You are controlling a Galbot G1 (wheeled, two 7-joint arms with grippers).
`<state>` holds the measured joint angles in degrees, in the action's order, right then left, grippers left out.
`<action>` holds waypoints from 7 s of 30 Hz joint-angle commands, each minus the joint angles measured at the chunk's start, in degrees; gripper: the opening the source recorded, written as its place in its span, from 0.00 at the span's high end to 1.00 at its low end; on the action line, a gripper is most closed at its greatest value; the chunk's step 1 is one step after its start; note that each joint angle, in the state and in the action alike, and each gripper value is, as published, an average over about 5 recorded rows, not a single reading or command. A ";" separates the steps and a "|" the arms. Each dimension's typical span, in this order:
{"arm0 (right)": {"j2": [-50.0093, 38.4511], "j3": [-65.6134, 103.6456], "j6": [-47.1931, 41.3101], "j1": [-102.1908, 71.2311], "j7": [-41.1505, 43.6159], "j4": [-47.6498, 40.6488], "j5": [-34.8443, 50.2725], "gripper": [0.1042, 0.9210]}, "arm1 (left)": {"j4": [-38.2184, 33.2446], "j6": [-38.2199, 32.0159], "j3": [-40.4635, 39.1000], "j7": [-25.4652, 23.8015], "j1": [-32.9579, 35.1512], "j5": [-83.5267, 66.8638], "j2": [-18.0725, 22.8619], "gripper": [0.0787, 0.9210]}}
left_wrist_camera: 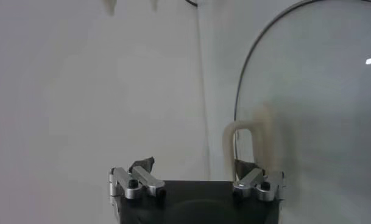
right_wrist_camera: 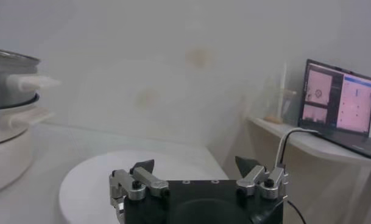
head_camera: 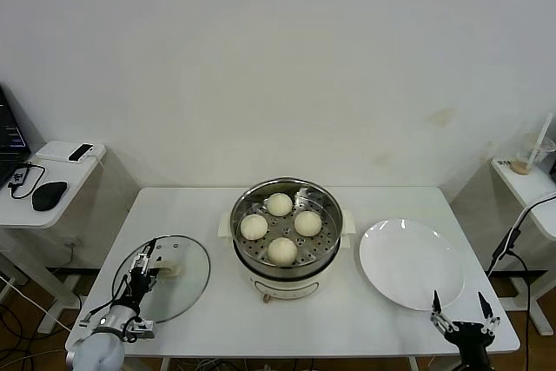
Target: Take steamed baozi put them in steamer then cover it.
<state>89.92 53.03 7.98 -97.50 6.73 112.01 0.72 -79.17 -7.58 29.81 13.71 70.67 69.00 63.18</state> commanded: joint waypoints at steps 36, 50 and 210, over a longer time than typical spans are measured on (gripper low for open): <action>-1.90 -2.44 -0.76 0.46 2.29 -1.24 -1.75 0.12 | -29.47 10.91 13.08 -8.75 13.21 -10.18 -4.10 0.93; -3.01 -2.83 -1.18 0.73 3.75 -1.78 -4.66 0.12 | -40.88 23.39 -2.49 -17.89 4.80 -14.72 -12.23 0.93; -4.45 -11.93 0.70 -1.71 4.28 -2.46 -6.93 0.12 | -45.51 -0.53 7.94 -2.07 27.88 -75.76 8.91 0.12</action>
<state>86.85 42.88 7.96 -98.17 10.95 108.52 -10.76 -126.21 12.71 13.64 1.86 81.20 42.29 72.63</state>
